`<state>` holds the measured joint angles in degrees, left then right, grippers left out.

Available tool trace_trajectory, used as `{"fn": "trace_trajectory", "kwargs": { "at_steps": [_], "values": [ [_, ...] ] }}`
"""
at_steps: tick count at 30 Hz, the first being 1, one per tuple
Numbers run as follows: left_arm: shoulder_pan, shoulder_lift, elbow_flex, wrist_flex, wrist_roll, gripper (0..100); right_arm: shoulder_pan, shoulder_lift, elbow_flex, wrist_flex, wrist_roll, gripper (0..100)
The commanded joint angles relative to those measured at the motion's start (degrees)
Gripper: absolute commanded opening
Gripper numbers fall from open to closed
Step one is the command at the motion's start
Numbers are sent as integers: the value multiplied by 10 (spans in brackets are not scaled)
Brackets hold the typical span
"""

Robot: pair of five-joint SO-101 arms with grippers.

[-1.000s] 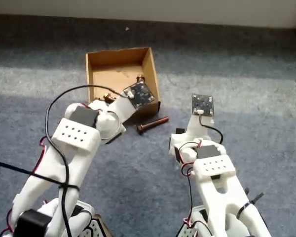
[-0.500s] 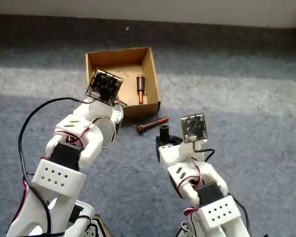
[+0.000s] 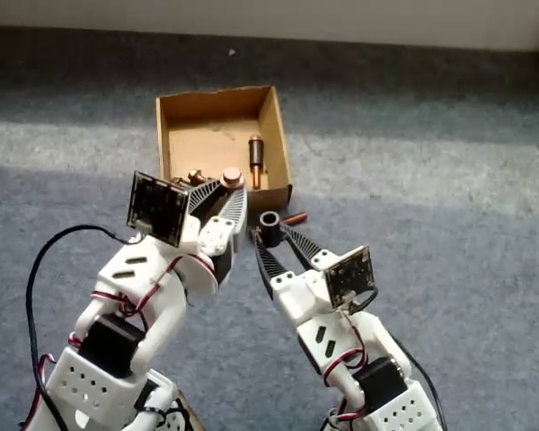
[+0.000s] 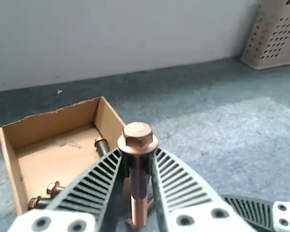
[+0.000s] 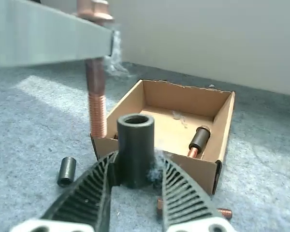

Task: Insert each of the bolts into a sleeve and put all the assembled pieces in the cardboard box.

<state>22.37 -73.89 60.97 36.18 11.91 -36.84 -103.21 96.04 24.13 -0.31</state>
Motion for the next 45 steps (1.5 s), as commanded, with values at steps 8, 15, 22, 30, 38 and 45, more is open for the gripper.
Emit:
{"fn": "trace_trajectory", "kwargs": {
  "at_steps": [8,15,22,30,38,45],
  "values": [
    [32,-153,70,-117,6,5,-20,-15,82,7,8,5],
    [69,-172,73,-105,4,5,-20,-15,82,7,8,5],
    [94,-167,73,-81,4,5,-19,-18,82,7,8,5],
    [93,-168,116,-81,4,5,-17,-18,82,7,8,5],
    [93,-168,126,-84,-19,5,-17,-18,82,7,8,5],
    [93,-168,123,-99,-21,5,-17,-18,82,7,8,5]
  ]
}}
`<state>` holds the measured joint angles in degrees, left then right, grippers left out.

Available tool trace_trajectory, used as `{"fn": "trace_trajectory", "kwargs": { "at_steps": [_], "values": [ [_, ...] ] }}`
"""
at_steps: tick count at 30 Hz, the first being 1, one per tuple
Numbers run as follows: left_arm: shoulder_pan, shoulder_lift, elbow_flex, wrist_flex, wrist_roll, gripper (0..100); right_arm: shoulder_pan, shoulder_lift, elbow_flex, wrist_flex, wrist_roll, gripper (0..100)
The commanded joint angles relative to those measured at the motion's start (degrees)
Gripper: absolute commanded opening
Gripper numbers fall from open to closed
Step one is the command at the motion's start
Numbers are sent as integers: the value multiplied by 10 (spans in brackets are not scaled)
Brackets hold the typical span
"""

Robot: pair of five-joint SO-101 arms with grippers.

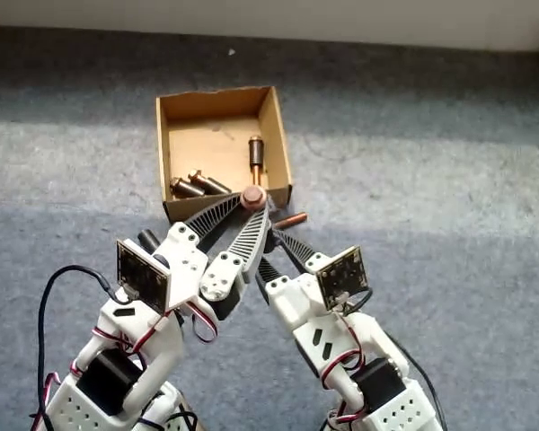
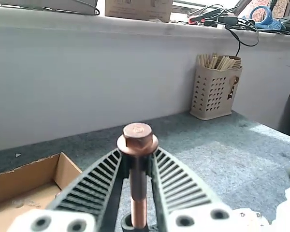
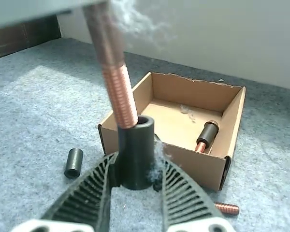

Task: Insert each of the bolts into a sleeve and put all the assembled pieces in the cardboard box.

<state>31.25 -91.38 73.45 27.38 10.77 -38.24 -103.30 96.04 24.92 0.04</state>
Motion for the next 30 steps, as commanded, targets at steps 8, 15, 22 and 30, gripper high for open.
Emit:
{"fn": "trace_trajectory", "kwargs": {
  "at_steps": [8,15,22,30],
  "values": [
    [0,7,-3,-29,-10,5,-3,-17,82,-1,4,5],
    [-28,7,-1,-45,-10,5,-5,-17,82,-1,4,5],
    [-25,7,2,-42,-7,5,-5,-17,82,-1,4,5],
    [15,2,13,2,-9,5,-3,-17,82,-1,4,5]
  ]
}}
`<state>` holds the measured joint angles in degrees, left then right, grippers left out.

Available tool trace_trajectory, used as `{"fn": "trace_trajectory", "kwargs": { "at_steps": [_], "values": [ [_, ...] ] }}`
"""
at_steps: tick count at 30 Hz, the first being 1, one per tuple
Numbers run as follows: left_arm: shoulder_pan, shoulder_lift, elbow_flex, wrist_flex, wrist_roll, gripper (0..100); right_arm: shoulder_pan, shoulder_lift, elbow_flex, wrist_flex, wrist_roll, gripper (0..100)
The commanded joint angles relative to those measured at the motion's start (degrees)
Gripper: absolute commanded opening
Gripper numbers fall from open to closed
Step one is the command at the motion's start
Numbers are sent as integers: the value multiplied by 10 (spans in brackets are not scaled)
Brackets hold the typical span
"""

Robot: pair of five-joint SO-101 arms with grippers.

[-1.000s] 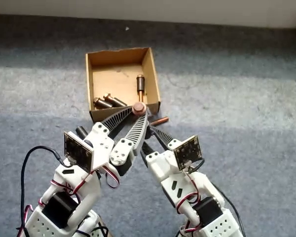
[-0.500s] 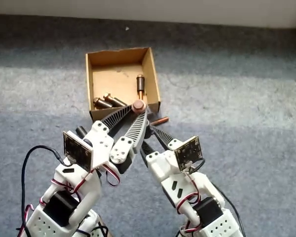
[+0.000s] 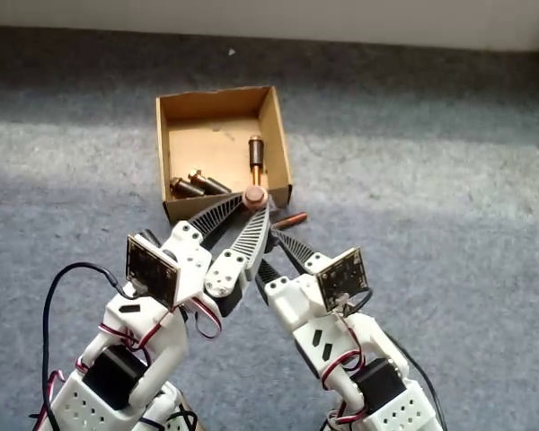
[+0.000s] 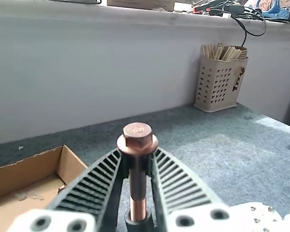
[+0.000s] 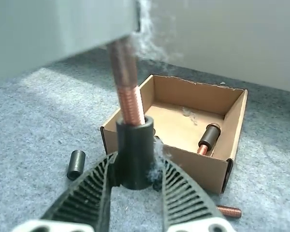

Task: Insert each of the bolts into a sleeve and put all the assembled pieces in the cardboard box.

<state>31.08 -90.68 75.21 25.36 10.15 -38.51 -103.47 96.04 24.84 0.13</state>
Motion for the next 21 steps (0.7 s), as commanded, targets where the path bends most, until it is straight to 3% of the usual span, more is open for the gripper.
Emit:
{"fn": "trace_trajectory", "kwargs": {
  "at_steps": [1,5,17,21],
  "values": [
    [13,-5,-5,27,-3,16,0,-15,82,0,4,5],
    [-15,-5,-6,55,0,123,0,-15,82,0,4,5],
    [-71,-5,-104,182,0,191,0,-15,82,0,4,5],
    [-124,-6,-153,222,-4,189,0,-15,82,9,4,5]
  ]
}}
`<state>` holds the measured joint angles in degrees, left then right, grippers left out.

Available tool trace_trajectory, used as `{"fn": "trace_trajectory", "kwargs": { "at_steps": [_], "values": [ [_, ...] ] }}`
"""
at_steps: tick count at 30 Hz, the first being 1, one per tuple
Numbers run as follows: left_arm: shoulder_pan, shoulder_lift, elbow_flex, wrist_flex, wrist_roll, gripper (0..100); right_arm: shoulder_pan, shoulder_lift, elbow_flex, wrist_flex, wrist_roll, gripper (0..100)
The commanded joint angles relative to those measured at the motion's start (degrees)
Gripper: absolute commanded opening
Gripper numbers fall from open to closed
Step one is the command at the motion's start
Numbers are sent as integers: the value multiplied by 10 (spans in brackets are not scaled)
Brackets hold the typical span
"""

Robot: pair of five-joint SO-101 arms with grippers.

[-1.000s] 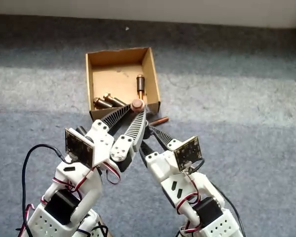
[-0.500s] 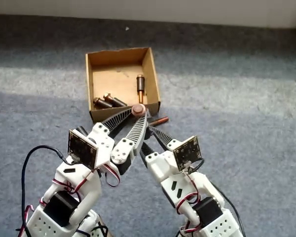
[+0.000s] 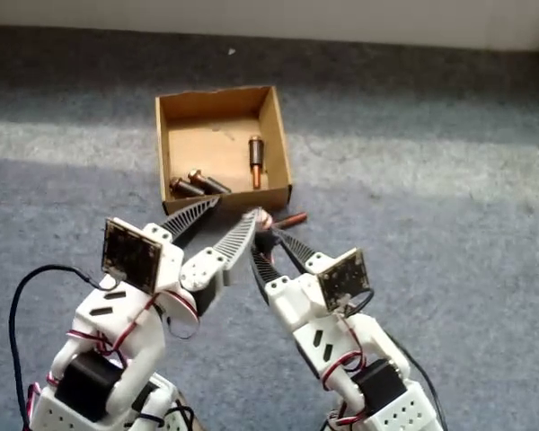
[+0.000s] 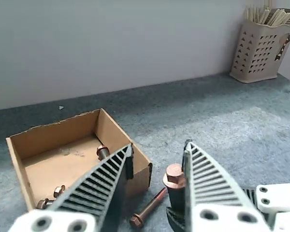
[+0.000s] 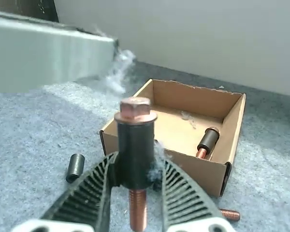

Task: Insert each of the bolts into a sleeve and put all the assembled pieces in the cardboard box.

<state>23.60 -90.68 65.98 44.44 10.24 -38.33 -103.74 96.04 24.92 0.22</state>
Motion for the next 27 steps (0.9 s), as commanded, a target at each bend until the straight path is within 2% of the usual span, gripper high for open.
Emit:
{"fn": "trace_trajectory", "kwargs": {
  "at_steps": [1,6,11,13,18,21,24,27],
  "values": [
    [-72,-6,-72,41,-4,189,-1,-13,82,14,3,5],
    [-182,-6,-70,80,-9,160,14,-13,82,18,2,5],
    [-245,-6,8,79,-117,1,62,-13,81,18,-2,5],
    [-276,-6,44,81,-143,14,73,-9,70,18,-2,5],
    [-377,-6,138,76,-144,6,88,-6,-7,19,-2,5],
    [-420,-6,193,30,-144,6,88,39,-59,16,-2,5],
    [-433,-6,249,-47,-144,6,89,139,-124,7,0,5],
    [-433,-6,272,-90,-143,6,89,269,-182,-64,2,5]
  ]
}}
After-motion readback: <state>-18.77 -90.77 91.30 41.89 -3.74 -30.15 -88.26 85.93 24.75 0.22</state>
